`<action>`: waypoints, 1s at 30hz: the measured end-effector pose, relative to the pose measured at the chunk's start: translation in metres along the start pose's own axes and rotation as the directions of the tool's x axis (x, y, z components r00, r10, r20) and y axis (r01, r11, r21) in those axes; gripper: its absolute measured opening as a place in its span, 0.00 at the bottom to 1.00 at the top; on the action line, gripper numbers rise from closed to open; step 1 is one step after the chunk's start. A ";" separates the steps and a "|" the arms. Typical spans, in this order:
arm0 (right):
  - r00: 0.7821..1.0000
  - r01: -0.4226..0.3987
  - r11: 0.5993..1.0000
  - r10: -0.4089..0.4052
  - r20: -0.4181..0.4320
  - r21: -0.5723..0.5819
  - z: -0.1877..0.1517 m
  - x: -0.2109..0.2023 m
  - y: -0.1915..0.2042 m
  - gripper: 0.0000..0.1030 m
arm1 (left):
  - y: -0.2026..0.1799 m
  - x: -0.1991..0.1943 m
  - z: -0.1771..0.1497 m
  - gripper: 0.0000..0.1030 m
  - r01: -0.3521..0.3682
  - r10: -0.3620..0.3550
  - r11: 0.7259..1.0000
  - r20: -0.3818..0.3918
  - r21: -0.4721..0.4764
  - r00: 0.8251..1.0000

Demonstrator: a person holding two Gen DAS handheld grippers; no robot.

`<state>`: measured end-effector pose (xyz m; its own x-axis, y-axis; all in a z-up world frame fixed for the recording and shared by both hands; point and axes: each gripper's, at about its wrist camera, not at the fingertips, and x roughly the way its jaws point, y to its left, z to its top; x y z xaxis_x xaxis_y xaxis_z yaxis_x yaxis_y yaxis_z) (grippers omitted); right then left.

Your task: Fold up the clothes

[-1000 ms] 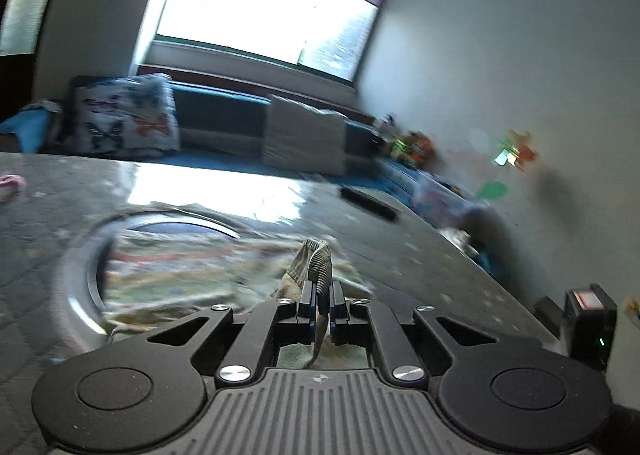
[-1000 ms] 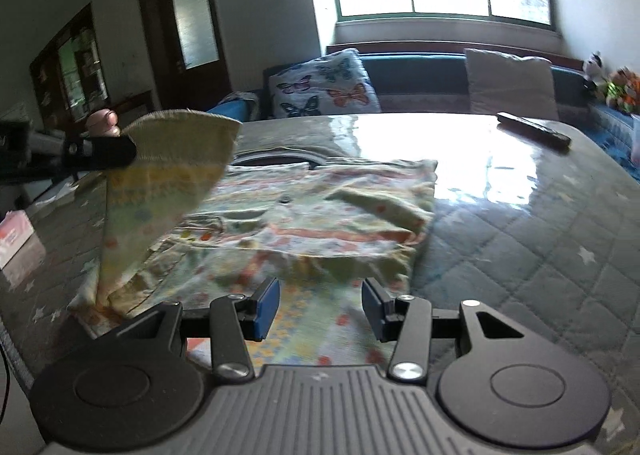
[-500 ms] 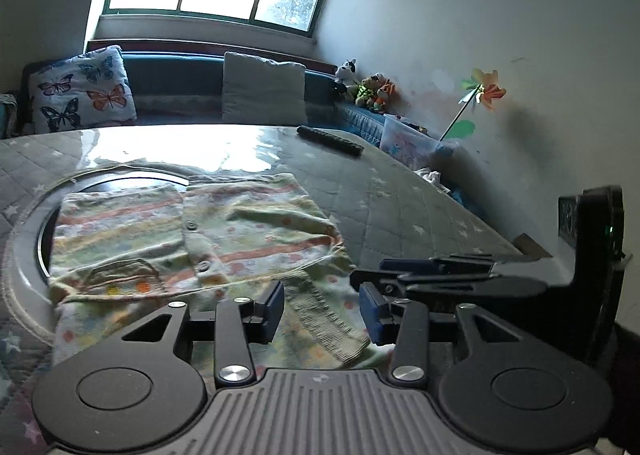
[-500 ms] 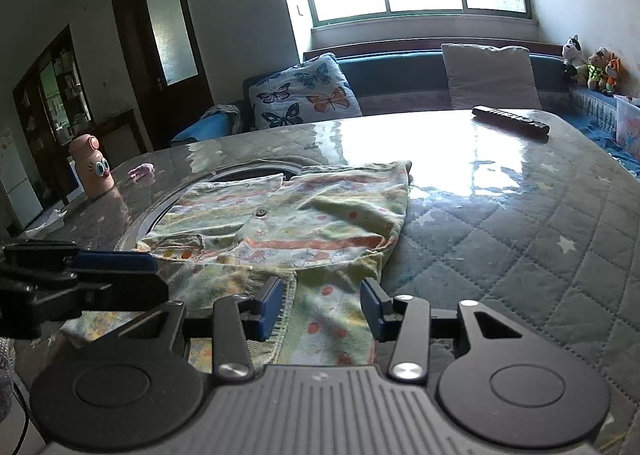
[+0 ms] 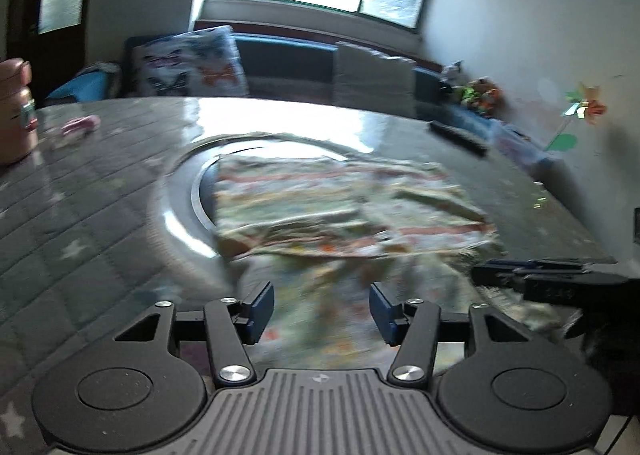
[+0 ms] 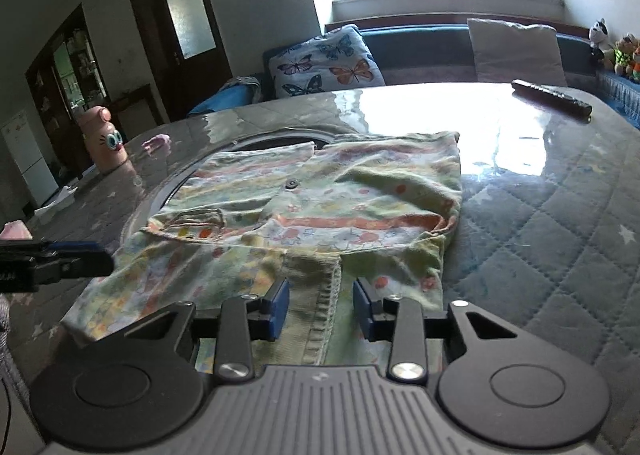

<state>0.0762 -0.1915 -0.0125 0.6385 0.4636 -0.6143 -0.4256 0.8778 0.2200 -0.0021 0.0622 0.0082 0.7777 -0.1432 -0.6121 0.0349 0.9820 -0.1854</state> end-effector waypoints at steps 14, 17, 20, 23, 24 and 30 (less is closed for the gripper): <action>0.997 0.059 0.997 -0.056 0.062 -0.054 0.009 -0.012 0.011 0.04 | 0.013 0.008 -0.008 0.73 -0.112 0.113 0.994 -0.022 0.014 0.993; 0.995 0.077 0.994 -0.071 0.070 -0.077 0.012 -0.013 0.015 0.04 | 0.014 0.011 -0.009 0.73 -0.135 0.135 0.991 -0.030 0.022 0.990; 0.995 0.092 0.993 -0.090 0.034 -0.075 0.008 -0.002 0.013 0.04 | 0.016 0.010 -0.009 0.73 -0.148 0.149 0.989 -0.028 0.020 0.988; 0.996 0.091 0.994 -0.090 0.014 -0.067 0.006 0.001 0.010 0.05 | 0.019 0.009 -0.004 0.73 -0.168 0.169 0.985 -0.011 0.022 0.986; 0.996 0.091 0.994 -0.090 0.017 -0.066 0.006 -0.001 0.010 0.06 | 0.020 0.009 -0.002 0.73 -0.176 0.176 0.984 -0.004 0.024 0.984; 0.998 0.044 0.994 -0.039 0.052 -0.099 0.014 -0.013 0.016 0.09 | 0.018 0.019 0.012 0.73 -0.197 0.197 0.979 0.018 0.052 0.980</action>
<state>0.0699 -0.1814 0.0096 0.6870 0.4347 -0.5822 -0.4586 0.8810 0.1166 0.0214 0.0790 0.0023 0.7807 0.0549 -0.6225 -0.0870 0.9960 -0.0212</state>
